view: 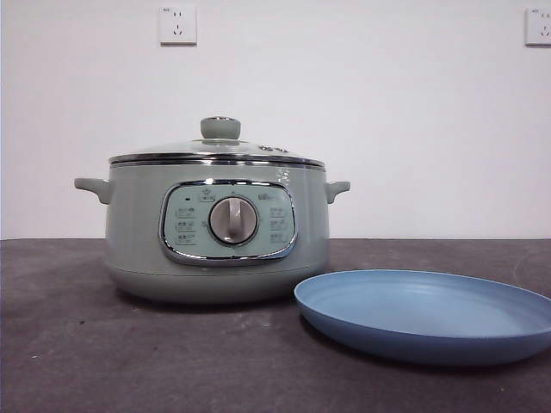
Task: Take the potato out from the steamer,put the potato on the plate,close the lid
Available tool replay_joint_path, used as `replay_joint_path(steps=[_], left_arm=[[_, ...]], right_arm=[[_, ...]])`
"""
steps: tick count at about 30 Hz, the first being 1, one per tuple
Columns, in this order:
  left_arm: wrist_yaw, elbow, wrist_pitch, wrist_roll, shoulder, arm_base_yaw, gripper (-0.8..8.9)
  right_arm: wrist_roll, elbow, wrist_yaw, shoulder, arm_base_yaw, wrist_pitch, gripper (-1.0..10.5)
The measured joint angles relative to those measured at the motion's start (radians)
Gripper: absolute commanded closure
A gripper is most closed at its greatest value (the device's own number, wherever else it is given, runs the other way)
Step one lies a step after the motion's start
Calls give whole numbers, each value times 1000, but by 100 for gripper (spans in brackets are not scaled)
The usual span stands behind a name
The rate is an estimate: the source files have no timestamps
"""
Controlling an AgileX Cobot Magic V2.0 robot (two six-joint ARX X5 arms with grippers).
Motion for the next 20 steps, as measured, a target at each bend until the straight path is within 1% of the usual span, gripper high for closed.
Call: replay_joint_path(steps=[5, 8, 12, 16, 20], left_arm=[[73, 106, -100, 72, 114, 0, 822], [120, 193, -164, 137, 218, 0, 822], [182, 311, -262, 233, 351, 0, 822], [222, 409, -363, 327, 450, -19, 822], [235, 479, -448, 398, 517, -57, 821]], right_arm=[[-127, 207, -64, 154, 20, -166, 959], [-214, 330, -98, 233, 48, -283, 959], [-340, 466, -104, 323, 100, -468, 958], [-432, 536, -104, 385, 145, -617, 958], [-476, 544, -103, 402, 178, -671, 958]])
